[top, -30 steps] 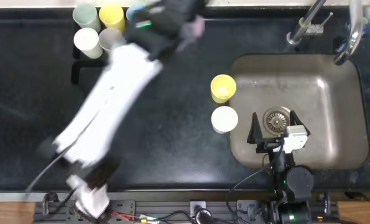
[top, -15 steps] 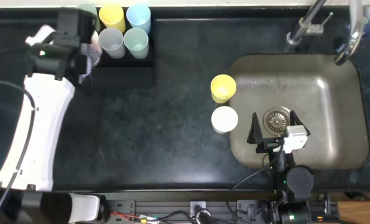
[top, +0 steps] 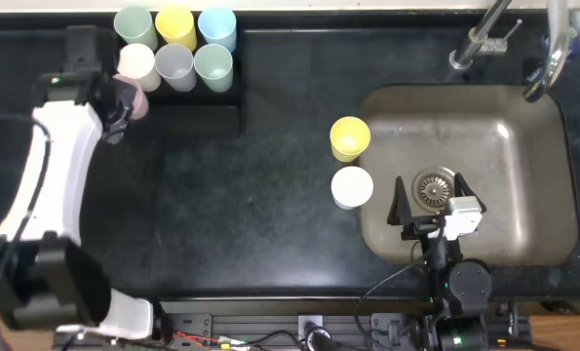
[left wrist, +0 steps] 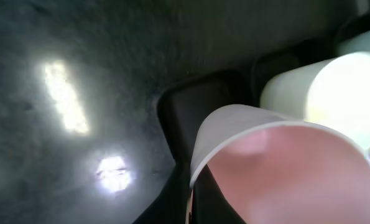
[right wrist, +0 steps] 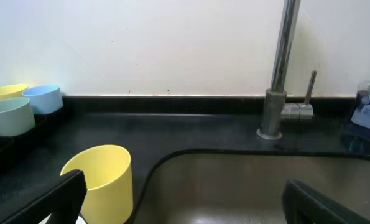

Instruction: Store Cups

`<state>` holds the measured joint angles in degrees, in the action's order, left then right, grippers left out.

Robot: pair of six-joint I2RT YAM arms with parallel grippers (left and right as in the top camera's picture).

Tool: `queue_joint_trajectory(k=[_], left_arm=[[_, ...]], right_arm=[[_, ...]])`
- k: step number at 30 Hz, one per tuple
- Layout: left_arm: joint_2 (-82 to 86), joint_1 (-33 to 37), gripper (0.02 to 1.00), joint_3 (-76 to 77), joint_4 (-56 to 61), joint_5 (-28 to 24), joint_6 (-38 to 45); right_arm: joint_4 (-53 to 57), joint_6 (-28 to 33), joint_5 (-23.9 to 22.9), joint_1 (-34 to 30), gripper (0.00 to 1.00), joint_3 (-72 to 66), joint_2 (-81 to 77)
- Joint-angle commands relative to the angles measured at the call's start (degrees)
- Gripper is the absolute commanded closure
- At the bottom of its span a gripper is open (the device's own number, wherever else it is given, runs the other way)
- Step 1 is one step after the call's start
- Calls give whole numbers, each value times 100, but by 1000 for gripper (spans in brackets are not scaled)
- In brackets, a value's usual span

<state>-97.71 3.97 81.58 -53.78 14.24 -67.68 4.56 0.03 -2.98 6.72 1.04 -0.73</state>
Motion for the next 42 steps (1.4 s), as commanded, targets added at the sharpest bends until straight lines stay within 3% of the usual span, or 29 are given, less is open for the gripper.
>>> queue_joint_trajectory(k=[1, 16, 21, 32, 42], left_arm=[[-208, 48, 982, -59, 92, -136, -125], [-605, 42, 982, -59, 323, -197, -142], [-605, 11, 919, -59, 341, -151, -256], [-542, -234, 665, -57, 402, 105, -291], [1434, -1285, 310, -50, 330, 1659, -192]], right_arm=[[-26, 17, -2, -22, 3, -76, 48], [-26, 17, -2, -22, 5, -76, 48], [-26, 17, -2, -22, 3, -76, 48], [-26, 17, -2, -22, 3, -76, 48], [-26, 17, -2, -22, 7, -76, 48]])
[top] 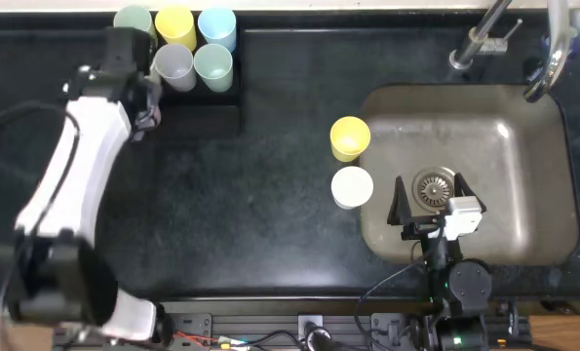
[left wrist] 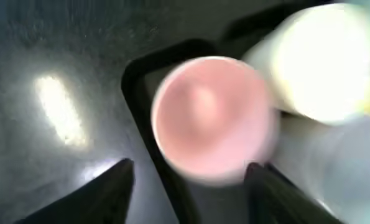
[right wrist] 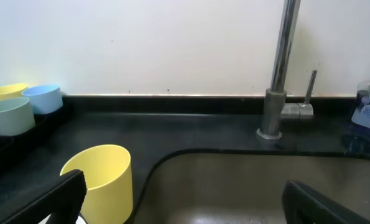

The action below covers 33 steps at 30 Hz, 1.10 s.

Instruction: Store Cups

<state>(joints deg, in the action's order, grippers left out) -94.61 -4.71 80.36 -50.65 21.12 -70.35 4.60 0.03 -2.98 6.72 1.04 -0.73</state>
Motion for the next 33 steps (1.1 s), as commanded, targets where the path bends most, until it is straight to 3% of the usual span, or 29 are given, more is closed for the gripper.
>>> queue_joint_trajectory(k=[1, 5, 13, 22, 28, 33], left_arm=[[1300, -557, 281, 79, 105, 1099, 251], [1517, -1121, 202, 271, 636, 918, 1329], [308, -2503, 161, 1152, 763, -472, 2839], [-1563, -3512, 174, 2796, -761, -846, 3158], [-2035, -3641, 176, 3027, -938, -1513, 3185], [-2251, -3797, 174, 3027, -955, -1622, 3244]], right_arm=[[-31, 17, -4, -22, 3, -76, 48], [-31, 17, -2, -22, 3, -76, 48], [-31, 17, -2, -22, 3, -76, 48], [-31, 17, -2, -22, 3, -76, 48], [-31, 17, -4, -22, 3, -76, 48], [-31, 17, -2, -22, 5, -76, 48]])
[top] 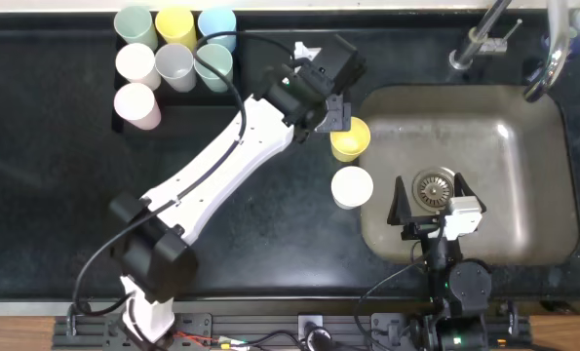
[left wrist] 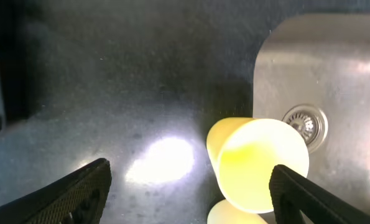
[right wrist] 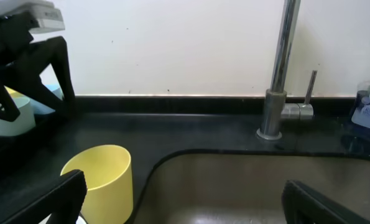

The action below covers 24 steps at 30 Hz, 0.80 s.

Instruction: Store Cups

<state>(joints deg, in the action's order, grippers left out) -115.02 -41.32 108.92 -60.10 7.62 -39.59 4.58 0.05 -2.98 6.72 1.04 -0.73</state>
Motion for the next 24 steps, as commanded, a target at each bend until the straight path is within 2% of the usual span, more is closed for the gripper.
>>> queue_joint_trajectory(k=[1, 11, 13, 15, 19, 21, 23, 24], left_arm=[[-273, -160, 176, 173, -7, -295, 168], [-861, -269, 224, 173, 85, -505, 168], [-977, -282, 281, 173, 155, -522, 168], [-1062, -297, 408, 173, 208, -501, 168], [-1123, -308, 752, 173, 334, -490, 168], [-1123, -310, 884, 173, 439, -433, 170], [-1121, -310, 985, 173, 568, -374, 173], [-1108, -310, 985, 175, 612, -350, 170]], right_arm=[[-28, 15, -4, -22, 3, -76, 48], [-28, 15, -2, -22, 3, -76, 48], [-28, 15, -2, -22, 3, -76, 48], [-28, 15, -4, -22, 5, -76, 48], [-28, 15, -2, -22, 3, -76, 48], [-28, 15, -4, -22, 3, -76, 48], [-28, 15, -2, -22, 3, -76, 48], [-28, 15, -2, -22, 5, -76, 48]])
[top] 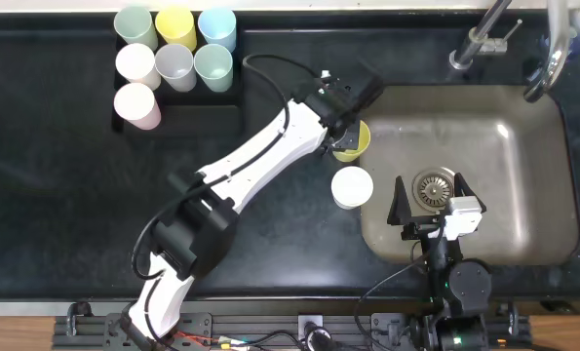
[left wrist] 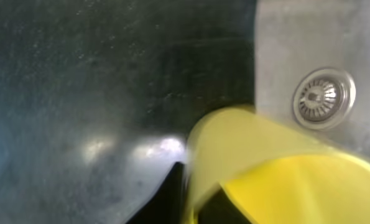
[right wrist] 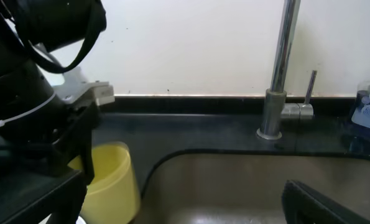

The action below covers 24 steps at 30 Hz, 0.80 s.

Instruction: Store Cups

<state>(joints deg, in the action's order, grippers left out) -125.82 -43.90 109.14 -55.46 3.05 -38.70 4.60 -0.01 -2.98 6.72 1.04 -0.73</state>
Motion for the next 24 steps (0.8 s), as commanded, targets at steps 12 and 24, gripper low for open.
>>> queue_joint_trajectory(k=[12, 24], left_arm=[[1786, 682, 985, 131, -710, 1788, -1530], [2575, 3021, 985, -1010, -793, 1106, -2955]], right_arm=[[-31, 22, -2, -22, 5, -76, 48], [-31, 22, -4, -22, 3, -76, 48]])
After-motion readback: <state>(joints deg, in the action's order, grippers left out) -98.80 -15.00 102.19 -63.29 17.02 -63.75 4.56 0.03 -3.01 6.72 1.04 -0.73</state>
